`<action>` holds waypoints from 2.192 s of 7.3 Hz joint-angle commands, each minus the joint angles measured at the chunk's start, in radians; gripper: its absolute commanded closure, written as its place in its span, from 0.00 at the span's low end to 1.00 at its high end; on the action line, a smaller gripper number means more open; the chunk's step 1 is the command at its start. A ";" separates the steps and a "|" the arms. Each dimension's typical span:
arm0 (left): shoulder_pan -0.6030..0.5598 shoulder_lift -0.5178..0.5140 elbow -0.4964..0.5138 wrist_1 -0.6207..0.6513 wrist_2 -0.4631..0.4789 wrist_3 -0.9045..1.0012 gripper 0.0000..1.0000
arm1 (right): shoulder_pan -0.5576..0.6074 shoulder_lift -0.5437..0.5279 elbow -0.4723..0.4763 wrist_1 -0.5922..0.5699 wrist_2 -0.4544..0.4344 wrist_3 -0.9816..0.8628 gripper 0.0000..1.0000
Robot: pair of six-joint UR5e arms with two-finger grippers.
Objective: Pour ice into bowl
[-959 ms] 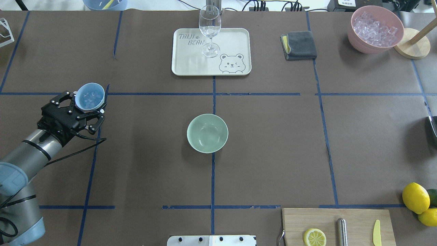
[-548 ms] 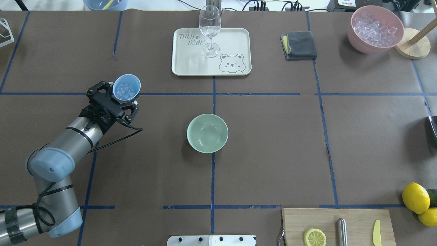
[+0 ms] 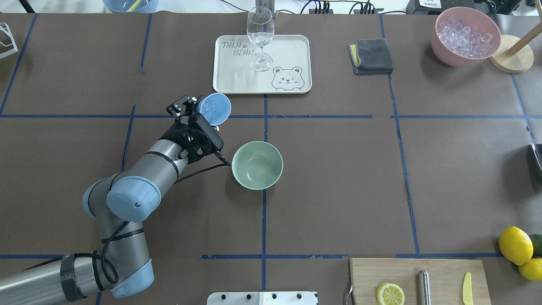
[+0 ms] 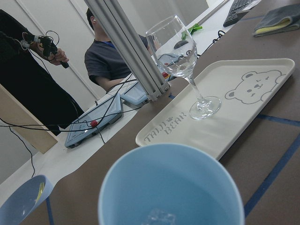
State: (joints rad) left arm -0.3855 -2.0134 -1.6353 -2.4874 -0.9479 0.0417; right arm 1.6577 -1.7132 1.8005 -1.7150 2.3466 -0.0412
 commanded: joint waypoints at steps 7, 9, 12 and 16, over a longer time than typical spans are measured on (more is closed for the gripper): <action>0.119 -0.038 0.066 0.008 0.209 0.588 1.00 | 0.043 0.003 -0.010 0.000 0.002 0.003 0.00; 0.137 -0.050 0.086 0.010 0.271 0.721 1.00 | 0.054 0.001 -0.012 0.000 0.000 0.003 0.00; 0.188 -0.093 0.104 0.039 0.392 0.936 1.00 | 0.066 -0.003 -0.023 -0.002 0.000 0.001 0.00; 0.188 -0.102 0.111 0.039 0.428 1.092 1.00 | 0.080 -0.003 -0.032 -0.002 0.000 0.003 0.00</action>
State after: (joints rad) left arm -0.1984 -2.1125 -1.5244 -2.4484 -0.5293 1.0987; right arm 1.7333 -1.7164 1.7714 -1.7165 2.3470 -0.0384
